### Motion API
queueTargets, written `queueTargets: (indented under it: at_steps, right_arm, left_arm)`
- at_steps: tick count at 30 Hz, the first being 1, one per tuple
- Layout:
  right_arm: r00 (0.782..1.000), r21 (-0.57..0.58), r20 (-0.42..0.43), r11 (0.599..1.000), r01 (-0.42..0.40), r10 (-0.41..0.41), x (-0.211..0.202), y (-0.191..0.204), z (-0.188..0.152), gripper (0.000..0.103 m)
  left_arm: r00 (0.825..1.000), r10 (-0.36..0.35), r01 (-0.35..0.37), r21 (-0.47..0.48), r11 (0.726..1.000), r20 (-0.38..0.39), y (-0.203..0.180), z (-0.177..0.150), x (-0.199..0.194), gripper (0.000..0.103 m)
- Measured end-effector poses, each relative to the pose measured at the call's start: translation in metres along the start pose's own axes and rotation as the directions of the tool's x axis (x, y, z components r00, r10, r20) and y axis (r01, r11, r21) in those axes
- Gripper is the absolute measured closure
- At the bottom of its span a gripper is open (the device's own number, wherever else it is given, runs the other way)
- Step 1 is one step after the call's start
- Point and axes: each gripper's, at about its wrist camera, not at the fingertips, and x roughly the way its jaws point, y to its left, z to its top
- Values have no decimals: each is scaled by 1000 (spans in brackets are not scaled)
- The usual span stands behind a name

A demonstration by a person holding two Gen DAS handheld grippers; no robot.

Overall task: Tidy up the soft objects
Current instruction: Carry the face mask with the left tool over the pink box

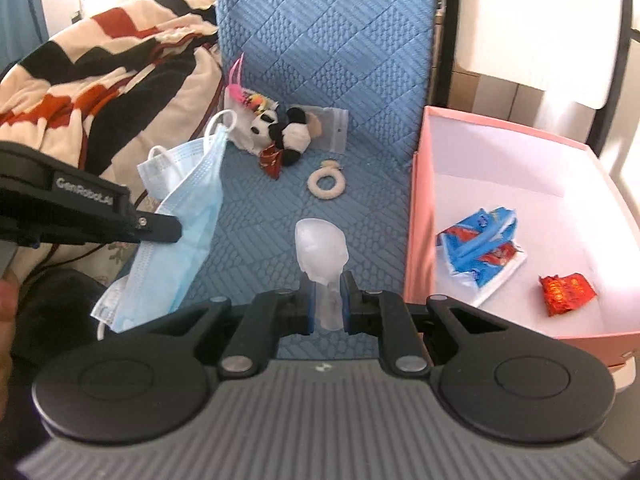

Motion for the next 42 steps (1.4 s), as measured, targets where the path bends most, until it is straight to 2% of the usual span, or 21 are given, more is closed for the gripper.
queueTargets:
  at_steps: [8,16,25,33,42]
  right_arm:
    - [998,16,58,1000,16,-17,-26,-24,27,87]
    - [992,27,128,1000,13,-16,-46,-49,58,87]
    - [981,42,194,999,13,-21,-64,-93,82,87]
    - [979,63,197,998,31,-43,-61,-139,79,86]
    - [988,142,134,988,58,-77,-29,-184,56,86]
  left_arm:
    - [1000,-23,22,23,999,17,-30,15,-14,95]
    - [996,-60,54,80,995,71,-86,44,-22,95]
    - [990,-88,76,117,990,108,-152,60,-18,95]
    - [988,-106,89,146,985,109,-204,65,8,95]
    - [998,-65,59,207,977,21,-244,49,65,95]
